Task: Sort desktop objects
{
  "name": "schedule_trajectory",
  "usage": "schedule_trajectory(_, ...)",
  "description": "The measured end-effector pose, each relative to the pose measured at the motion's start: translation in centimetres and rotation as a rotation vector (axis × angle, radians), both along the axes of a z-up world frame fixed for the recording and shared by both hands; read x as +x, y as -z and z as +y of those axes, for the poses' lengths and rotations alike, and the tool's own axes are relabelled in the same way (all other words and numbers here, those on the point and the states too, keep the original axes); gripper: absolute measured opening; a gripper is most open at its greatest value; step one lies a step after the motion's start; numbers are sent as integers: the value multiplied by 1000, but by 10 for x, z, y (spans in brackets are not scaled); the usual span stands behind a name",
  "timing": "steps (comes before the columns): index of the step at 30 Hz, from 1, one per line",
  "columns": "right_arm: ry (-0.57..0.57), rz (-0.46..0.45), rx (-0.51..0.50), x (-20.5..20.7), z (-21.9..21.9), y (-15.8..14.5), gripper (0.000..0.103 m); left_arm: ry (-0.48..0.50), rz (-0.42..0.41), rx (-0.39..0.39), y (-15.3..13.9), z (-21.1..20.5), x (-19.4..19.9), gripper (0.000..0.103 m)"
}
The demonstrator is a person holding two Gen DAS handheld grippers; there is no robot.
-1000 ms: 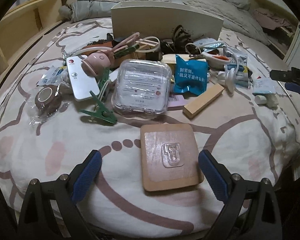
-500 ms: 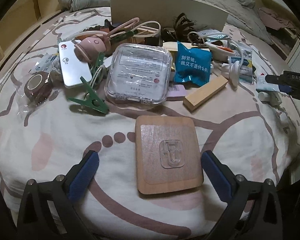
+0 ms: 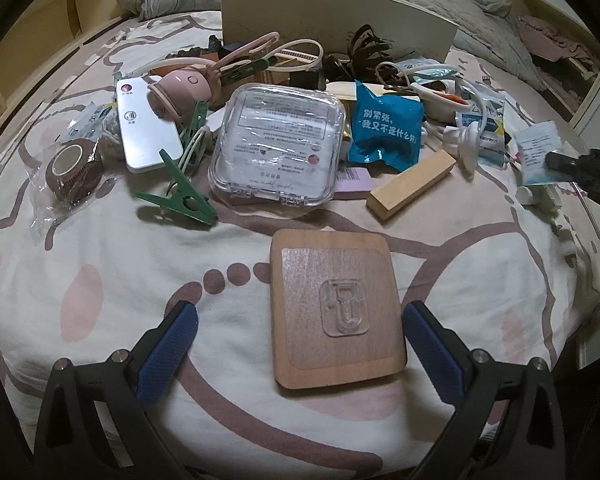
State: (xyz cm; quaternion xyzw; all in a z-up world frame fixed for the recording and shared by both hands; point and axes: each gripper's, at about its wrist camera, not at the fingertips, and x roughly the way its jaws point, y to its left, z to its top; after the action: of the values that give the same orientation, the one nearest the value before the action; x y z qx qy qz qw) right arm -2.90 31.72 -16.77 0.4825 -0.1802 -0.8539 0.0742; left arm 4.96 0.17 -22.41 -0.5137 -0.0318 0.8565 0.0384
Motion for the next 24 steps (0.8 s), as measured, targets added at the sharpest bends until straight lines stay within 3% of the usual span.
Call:
schedule_trajectory(8, -65, -64, -108, 33, -19, -2, 7, -2, 0, 1, 0, -1, 1, 103)
schedule_trajectory(15, -236, -165, -239, 54, -56, 10, 7, -4, 0, -3, 0, 0, 0, 103)
schedule_trajectory(18, -310, -166, -207, 59, -77, 12, 7, -6, -1, -5, 0, 1, 0, 103)
schedule_trajectory(24, -301, -147, -98, 58, -81, 21, 7, -6, 0, -3, 0, 0, 0, 103)
